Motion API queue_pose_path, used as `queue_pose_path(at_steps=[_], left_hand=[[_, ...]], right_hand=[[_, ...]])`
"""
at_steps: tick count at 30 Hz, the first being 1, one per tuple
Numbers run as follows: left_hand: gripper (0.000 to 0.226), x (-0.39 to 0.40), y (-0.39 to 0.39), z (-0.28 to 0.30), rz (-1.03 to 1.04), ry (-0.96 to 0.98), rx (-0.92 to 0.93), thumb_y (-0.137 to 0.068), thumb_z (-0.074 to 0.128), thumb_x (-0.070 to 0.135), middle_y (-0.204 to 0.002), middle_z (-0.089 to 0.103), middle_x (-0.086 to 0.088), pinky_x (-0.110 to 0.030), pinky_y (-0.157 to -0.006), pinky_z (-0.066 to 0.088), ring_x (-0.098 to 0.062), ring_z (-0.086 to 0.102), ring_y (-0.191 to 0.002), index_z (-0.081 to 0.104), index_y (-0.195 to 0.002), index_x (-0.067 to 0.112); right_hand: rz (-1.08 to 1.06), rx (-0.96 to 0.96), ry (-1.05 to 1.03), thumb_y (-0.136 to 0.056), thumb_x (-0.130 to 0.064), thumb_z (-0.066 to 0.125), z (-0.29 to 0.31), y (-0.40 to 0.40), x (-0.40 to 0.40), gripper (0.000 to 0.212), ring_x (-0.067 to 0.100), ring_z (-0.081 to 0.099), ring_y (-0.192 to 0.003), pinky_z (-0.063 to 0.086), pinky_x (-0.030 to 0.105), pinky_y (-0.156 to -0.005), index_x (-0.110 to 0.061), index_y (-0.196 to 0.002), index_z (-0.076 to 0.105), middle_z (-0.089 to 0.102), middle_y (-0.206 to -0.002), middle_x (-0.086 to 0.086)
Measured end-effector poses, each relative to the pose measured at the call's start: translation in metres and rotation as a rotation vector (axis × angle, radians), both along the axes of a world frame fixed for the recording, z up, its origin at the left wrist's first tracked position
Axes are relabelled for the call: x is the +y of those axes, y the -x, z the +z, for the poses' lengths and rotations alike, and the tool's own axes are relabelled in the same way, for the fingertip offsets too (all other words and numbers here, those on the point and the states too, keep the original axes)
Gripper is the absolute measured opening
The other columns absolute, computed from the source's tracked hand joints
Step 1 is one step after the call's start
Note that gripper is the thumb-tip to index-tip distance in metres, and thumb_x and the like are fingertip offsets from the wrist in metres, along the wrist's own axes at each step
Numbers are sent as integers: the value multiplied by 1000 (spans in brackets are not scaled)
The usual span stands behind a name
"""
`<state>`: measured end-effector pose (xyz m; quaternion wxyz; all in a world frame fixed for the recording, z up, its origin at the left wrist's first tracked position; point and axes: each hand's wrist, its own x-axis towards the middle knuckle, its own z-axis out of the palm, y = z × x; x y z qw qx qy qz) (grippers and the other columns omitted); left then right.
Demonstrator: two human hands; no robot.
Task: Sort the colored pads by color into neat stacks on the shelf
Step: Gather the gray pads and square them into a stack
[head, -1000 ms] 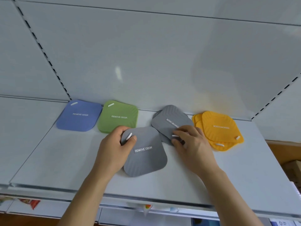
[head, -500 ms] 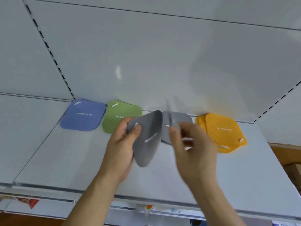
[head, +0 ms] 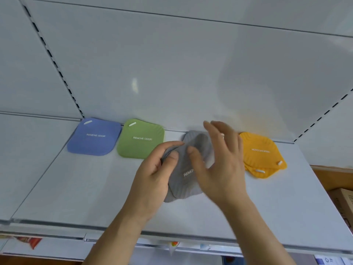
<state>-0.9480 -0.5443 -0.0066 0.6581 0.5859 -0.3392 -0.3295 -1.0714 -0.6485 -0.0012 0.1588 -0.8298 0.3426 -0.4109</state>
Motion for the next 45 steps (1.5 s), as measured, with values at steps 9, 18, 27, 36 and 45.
queue_pose_path(at_steps=[9, 18, 27, 36, 45], left_hand=[[32, -8, -5, -3, 75, -17, 351, -108, 46, 22, -118, 76, -13, -46, -97, 51, -25, 68, -105, 77, -109, 13], [39, -9, -2, -4, 17, -23, 216, -94, 54, 55, -113, 78, -3, -50, -96, 54, -24, 71, -107, 77, -108, 27], [22, -5, -25, -12, -15, -76, 71, -95, 64, 38, -110, 78, -6, -59, -103, 53, -26, 72, -107, 76, -109, 26], [24, 0, -48, -20, 94, -28, 235, -94, 69, 28, -123, 76, -10, -64, -114, 43, -34, 66, -125, 77, -115, 19], [18, -1, -45, -23, 108, -59, 249, -102, 63, 18, -118, 77, -8, -61, -111, 47, -30, 69, -118, 79, -110, 19]], right_hand=[[228, -392, -463, -98, -17, 68, -13, 10, -5, 12, 18, 72, -109, 56, 37, -88, -28, -103, 72, 77, -111, -11], [-92, -544, -787, -97, -22, 72, -15, 0, 4, 9, 3, 67, -84, 50, 28, -80, -25, -88, 72, 75, -86, -14], [-18, -299, -611, -99, -21, 69, -16, 9, -9, 7, 4, 69, -84, 50, 17, -76, -23, -97, 76, 77, -89, -10], [-335, 733, -337, -95, -63, 57, -42, 11, -57, 56, 35, 51, -116, 41, 41, -97, -16, -126, 58, 64, -123, 7], [-294, 430, -288, -89, -34, 74, -51, 8, -53, 56, 36, 54, -119, 46, 42, -95, -15, -139, 59, 61, -135, 7]])
